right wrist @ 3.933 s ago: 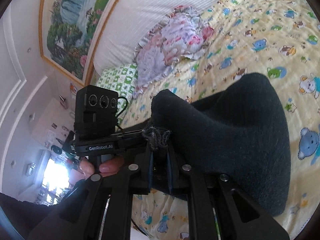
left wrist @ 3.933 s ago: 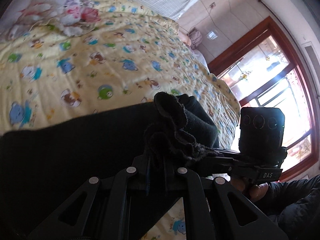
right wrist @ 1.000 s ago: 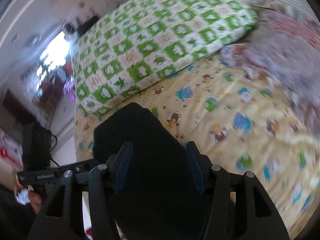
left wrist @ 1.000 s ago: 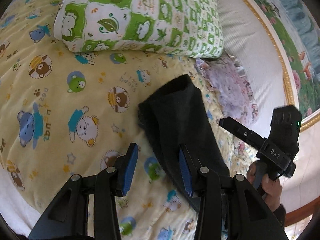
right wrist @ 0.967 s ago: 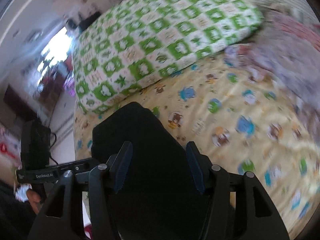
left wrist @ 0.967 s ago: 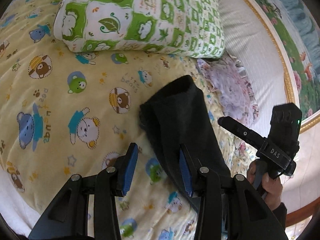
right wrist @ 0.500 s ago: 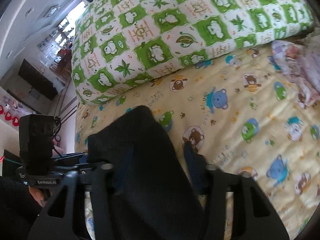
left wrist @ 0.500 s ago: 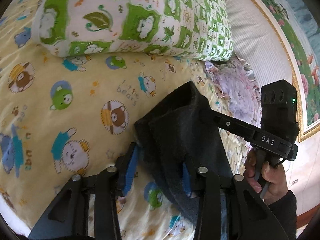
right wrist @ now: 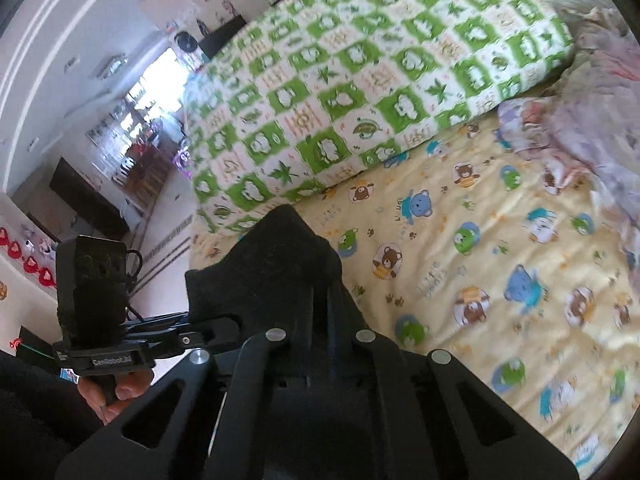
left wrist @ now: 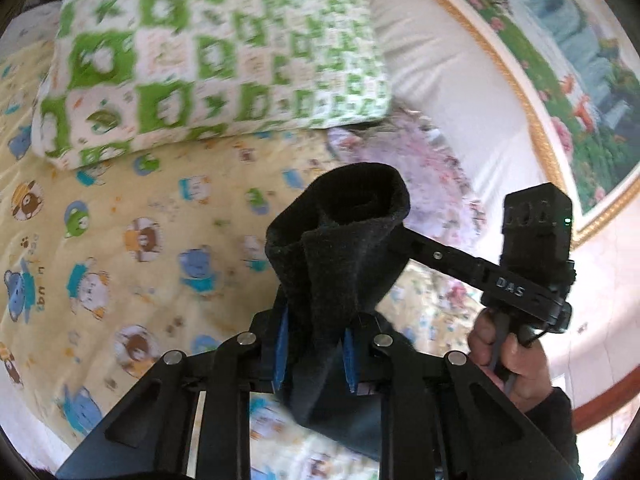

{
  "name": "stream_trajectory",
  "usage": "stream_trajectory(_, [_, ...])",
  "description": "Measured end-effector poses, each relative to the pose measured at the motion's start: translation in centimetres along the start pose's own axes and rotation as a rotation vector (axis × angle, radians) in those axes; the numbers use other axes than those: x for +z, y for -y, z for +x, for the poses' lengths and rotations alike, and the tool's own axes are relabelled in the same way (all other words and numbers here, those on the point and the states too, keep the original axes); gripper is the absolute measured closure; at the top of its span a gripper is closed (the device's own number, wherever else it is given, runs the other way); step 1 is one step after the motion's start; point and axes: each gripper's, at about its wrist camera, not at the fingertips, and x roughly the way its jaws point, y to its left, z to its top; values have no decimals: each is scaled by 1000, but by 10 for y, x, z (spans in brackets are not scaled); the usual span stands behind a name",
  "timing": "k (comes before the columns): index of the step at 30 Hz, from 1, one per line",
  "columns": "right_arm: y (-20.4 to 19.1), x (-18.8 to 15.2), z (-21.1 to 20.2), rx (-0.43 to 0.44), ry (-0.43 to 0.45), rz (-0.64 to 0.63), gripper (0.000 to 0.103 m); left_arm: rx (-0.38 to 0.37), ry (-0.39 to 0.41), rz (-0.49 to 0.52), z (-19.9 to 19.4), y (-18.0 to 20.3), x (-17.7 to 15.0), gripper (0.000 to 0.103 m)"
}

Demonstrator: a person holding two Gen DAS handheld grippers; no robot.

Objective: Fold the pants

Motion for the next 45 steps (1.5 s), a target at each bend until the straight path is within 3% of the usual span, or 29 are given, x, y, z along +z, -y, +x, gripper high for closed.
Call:
stream_trajectory(9, [-11, -24, -74, -12, 145, 59, 97, -110, -3, 129, -20, 72, -16, 81])
stream_trajectory(19, [5, -91, -156, -66, 275, 184, 97, -225, -83, 260, -16, 151, -62, 81])
stream_trajectory(33, [34, -192, -222, -73, 445, 347, 97, -268, -207, 427, 8, 224, -135, 81])
stream_trajectory(45, [46, -262, -266, -77, 608, 443, 97, -298, -255, 597, 14, 269, -185, 81])
